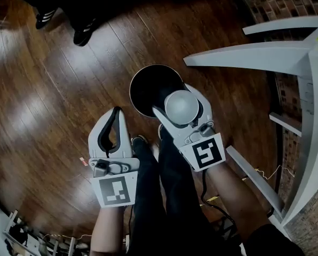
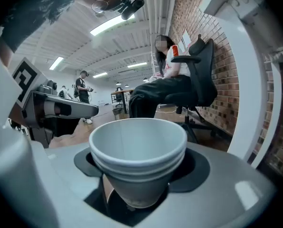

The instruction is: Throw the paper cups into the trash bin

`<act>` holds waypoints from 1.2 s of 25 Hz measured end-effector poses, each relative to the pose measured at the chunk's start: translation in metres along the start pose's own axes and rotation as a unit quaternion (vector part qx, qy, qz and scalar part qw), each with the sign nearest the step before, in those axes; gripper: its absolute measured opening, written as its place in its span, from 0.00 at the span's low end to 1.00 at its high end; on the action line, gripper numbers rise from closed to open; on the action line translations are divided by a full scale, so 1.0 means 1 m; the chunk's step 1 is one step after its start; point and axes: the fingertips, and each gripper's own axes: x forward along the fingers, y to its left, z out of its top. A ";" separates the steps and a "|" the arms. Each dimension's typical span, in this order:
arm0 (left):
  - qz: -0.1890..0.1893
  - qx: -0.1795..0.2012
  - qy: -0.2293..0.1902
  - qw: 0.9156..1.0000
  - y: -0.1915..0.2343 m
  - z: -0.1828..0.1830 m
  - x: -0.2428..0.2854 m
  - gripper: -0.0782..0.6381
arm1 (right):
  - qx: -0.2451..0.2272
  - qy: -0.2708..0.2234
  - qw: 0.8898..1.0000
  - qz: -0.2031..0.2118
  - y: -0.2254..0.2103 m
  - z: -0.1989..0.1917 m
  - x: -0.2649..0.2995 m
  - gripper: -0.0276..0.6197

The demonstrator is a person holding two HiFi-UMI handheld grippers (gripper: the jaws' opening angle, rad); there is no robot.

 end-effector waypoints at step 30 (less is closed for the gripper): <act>0.003 -0.057 0.106 0.993 -0.016 -0.160 0.081 0.12 | 0.047 0.039 0.998 -0.014 -0.018 -0.102 0.034 0.59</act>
